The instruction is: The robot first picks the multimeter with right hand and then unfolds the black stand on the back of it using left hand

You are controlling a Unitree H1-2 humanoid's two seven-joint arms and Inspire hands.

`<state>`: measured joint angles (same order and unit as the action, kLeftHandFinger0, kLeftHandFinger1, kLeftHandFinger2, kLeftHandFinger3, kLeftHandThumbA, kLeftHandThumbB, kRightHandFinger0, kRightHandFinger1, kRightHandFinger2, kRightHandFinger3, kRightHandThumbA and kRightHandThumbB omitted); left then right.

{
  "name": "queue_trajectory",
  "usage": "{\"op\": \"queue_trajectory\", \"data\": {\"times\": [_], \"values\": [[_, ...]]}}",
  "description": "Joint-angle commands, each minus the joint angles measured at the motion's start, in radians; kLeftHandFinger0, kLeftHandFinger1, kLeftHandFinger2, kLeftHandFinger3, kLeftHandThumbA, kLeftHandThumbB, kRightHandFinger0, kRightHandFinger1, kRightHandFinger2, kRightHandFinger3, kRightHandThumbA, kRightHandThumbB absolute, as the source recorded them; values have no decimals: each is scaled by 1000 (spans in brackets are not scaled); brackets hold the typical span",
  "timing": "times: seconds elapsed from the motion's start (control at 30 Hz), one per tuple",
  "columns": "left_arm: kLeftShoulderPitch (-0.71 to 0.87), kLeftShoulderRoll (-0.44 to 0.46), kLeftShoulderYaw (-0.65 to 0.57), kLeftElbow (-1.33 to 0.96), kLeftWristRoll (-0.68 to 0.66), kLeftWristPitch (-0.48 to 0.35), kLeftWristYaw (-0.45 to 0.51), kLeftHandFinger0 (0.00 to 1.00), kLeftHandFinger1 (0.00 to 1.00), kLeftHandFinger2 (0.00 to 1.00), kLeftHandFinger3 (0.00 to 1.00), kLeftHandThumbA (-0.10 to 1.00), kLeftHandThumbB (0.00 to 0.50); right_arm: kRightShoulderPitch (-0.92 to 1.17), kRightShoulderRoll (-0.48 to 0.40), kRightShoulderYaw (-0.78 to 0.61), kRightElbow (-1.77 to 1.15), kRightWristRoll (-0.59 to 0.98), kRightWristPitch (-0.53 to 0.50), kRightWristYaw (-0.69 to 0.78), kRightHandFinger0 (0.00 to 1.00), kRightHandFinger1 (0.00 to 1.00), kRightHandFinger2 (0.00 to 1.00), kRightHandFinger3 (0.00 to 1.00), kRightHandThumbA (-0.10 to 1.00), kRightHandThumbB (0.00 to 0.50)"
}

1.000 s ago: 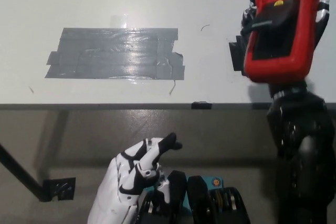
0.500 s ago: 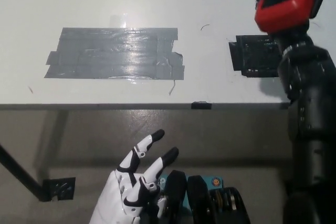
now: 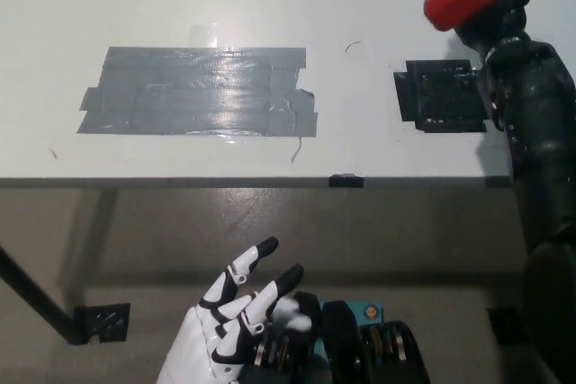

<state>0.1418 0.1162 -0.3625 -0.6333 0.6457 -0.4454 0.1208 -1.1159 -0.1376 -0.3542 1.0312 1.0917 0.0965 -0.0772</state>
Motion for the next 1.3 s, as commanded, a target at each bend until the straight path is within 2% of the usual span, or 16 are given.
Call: {"op": "queue_trajectory", "data": {"times": [0.0, 0.07, 0.13, 0.17, 0.23, 0.37, 0.5, 0.67, 0.77, 0.83, 0.9, 0.97, 1.0, 1.07, 1.17, 1.27], "values": [[12, 8, 27, -23, -19, -24, -22, 1000, 899, 904, 1000, 980, 299, -118, -60, 71, 34, -212, -99, 52, 0, 210, 801, 1000, -100, 97], [23, 10, 42, -25, -9, -17, -26, 1000, 891, 905, 1000, 996, 305, -117, -84, 136, 26, -293, -78, 32, 0, 285, 911, 1000, -100, 88], [26, 21, 56, -28, -21, -11, -32, 1000, 895, 917, 1000, 989, 304, -129, -100, 185, 54, -356, -93, 38, 0, 355, 864, 811, -100, 125], [27, 21, 58, -27, -23, -13, -32, 1000, 897, 919, 1000, 987, 304, -130, -104, 194, 58, -367, -93, 42, 0, 359, 859, 799, -100, 128], [36, 25, 72, -17, -10, -24, -21, 1000, 919, 930, 1000, 988, 298, -131, -134, 251, 67, -424, -75, 63, 0, 425, 925, 1000, -100, 140], [40, 34, 74, -9, -6, -25, -10, 1000, 931, 936, 1000, 971, 295, -132, -171, 299, 70, -464, -35, 85, 0, 445, 1000, 1000, -100, 153], [42, 44, 82, -3, 2, -25, -4, 1000, 954, 950, 1000, 988, 296, -154, -224, 397, 91, -558, -4, 112, 0, 323, 896, 1000, -100, 189], [40, 56, 86, 7, -6, -25, -1, 1000, 966, 959, 1000, 984, 295, -185, -278, 483, 81, -644, 42, 135, 4, 438, 999, 970, -100, 196], [37, 55, 92, 6, -6, -25, -9, 1000, 966, 955, 1000, 988, 288, -212, -300, 520, 104, -682, 45, 172, 0, 424, 973, 984, -100, 189], [33, 57, 88, 12, -13, -25, 1, 1000, 961, 946, 1000, 969, 287, -234, -308, 561, 129, -740, 30, 161, 0, 342, 822, 836, -100, 234], [29, 59, 91, 14, -10, -25, 3, 1000, 961, 942, 1000, 978, 287, -246, -311, 590, 135, -781, 28, 158, 0, 281, 735, 875, -100, 228], [26, 62, 88, 15, -2, -25, 17, 1000, 959, 936, 1000, 981, 281, -260, -310, 642, 159, -846, 8, 158, 0, 232, 625, 511, -100, 225], [23, 62, 86, 16, -1, -25, 21, 1000, 958, 934, 1000, 979, 280, -265, -310, 658, 164, -867, 10, 157, 0, 259, 647, 477, -100, 225], [20, 54, 92, 14, -4, -25, 10, 1000, 961, 940, 1000, 978, 288, -277, -303, 700, 176, -912, 24, 153, 19, 336, 714, 630, -100, 235], [19, 46, 101, 10, -9, -25, -5, 1000, 956, 944, 1000, 975, 290, -278, -290, 760, 185, -975, -25, 172, 25, 408, 762, 539, -100, 228], [19, 43, 104, 8, -13, -25, -10, 1000, 948, 923, 1000, 963, 292, -271, -271, 776, 199, -992, -52, 191, 52, 527, 870, 721, -100, 234]]}}
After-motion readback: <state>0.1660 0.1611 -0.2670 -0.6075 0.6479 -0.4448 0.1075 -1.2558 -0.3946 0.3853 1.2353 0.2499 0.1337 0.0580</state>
